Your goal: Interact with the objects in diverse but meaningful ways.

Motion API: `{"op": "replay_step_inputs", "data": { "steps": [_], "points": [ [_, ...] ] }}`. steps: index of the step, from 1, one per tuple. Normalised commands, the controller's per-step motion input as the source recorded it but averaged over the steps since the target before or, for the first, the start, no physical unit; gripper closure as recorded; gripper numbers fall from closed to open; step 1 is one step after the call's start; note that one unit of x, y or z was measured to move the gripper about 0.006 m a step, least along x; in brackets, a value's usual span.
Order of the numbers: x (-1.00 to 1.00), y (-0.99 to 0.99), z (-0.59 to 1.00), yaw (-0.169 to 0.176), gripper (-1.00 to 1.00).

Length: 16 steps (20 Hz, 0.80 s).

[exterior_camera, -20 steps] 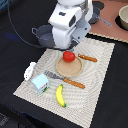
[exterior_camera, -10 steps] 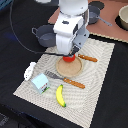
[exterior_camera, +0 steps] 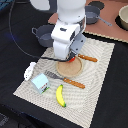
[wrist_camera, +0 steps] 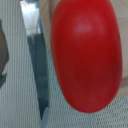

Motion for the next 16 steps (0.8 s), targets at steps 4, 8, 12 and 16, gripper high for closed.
{"op": "replay_step_inputs", "data": {
  "steps": [4, 8, 12, 16],
  "points": [
    [0.13, 0.00, -0.15, 0.022, -1.00],
    [0.15, 0.00, -0.06, 0.021, -1.00],
    [0.19, -0.01, -0.02, 0.019, 1.00],
    [0.23, -0.01, 0.00, 0.017, 1.00]
  ]
}}
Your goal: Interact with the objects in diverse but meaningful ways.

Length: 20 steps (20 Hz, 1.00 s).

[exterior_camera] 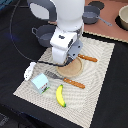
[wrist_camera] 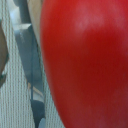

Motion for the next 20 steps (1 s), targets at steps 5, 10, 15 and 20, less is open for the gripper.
{"op": "replay_step_inputs", "data": {
  "steps": [5, 10, 15, 20],
  "points": [
    [0.23, -0.02, 0.00, 0.012, 1.00],
    [0.23, -0.04, 0.00, 0.008, 1.00],
    [0.24, -0.06, 0.00, 0.004, 1.00],
    [0.17, -0.10, 0.31, -0.002, 1.00]
  ]
}}
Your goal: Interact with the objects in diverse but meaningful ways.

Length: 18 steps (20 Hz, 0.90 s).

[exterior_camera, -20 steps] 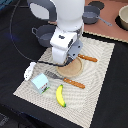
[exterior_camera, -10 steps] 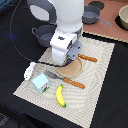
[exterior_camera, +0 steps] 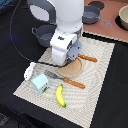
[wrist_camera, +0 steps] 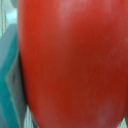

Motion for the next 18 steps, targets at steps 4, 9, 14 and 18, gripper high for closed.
{"op": "replay_step_inputs", "data": {
  "steps": [4, 9, 14, 18],
  "points": [
    [-0.16, -0.01, 1.00, -0.051, 1.00],
    [-0.17, 0.03, 1.00, -0.021, 1.00],
    [-0.08, 0.00, 0.71, -0.003, 1.00],
    [-0.33, -0.01, 0.01, -0.004, 1.00]
  ]
}}
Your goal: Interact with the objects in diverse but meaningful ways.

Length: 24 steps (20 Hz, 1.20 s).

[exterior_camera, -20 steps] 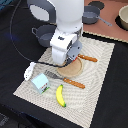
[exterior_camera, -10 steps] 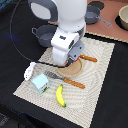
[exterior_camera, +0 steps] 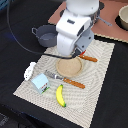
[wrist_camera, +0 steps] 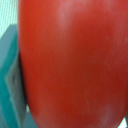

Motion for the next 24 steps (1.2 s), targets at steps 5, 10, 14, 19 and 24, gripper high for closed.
{"op": "replay_step_inputs", "data": {
  "steps": [5, 10, 14, 19, 24],
  "points": [
    [-0.82, -0.18, -0.29, -0.057, 1.00],
    [-0.74, -0.45, -0.52, -0.096, 1.00],
    [-0.78, -0.36, -0.51, -0.114, 1.00],
    [-0.83, -0.07, -0.15, -0.115, 1.00],
    [-0.78, 0.10, 0.25, -0.091, 1.00]
  ]
}}
